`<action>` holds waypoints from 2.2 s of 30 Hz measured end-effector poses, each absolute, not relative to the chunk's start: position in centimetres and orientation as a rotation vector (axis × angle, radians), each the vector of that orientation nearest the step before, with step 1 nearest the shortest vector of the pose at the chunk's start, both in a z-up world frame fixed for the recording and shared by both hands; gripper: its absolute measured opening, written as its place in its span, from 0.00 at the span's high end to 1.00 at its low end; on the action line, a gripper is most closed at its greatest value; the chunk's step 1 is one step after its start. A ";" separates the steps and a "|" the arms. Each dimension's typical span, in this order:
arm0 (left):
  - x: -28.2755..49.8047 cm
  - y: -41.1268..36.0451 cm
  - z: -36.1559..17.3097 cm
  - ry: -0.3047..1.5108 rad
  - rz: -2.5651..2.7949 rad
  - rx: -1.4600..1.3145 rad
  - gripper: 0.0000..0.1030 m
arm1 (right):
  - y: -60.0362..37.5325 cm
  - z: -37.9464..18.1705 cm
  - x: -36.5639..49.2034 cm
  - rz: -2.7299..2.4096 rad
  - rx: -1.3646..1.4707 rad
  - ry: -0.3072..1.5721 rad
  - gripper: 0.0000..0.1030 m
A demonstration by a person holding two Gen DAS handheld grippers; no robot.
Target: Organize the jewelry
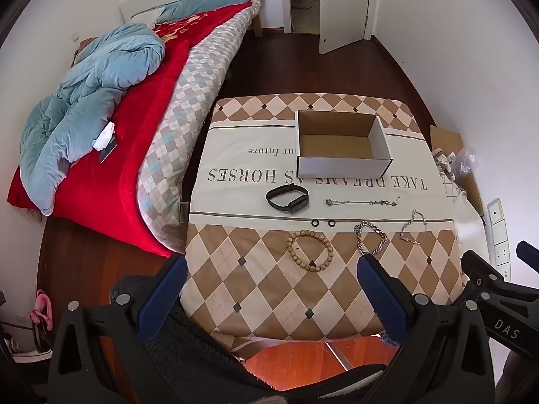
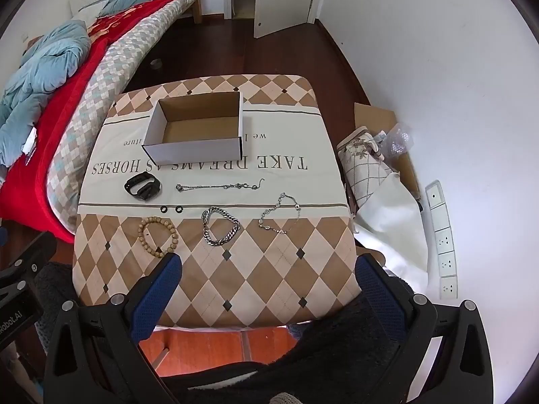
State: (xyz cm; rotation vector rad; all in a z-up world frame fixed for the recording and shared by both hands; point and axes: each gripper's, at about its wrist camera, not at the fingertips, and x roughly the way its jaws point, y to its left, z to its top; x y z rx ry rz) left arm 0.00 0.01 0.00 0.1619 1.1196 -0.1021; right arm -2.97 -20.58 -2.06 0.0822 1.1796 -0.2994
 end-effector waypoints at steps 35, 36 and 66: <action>-0.4 0.3 1.3 1.095 -0.112 0.138 0.00 | -20.6 -0.9 -3.3 -0.302 0.084 1.153 0.00; -0.4 0.3 1.3 1.093 -0.111 0.137 0.00 | -20.6 -0.8 -3.3 -0.303 0.082 1.153 0.00; -0.6 0.2 2.2 1.069 -0.115 0.136 0.00 | -20.6 0.3 -3.5 -0.302 0.082 1.135 0.00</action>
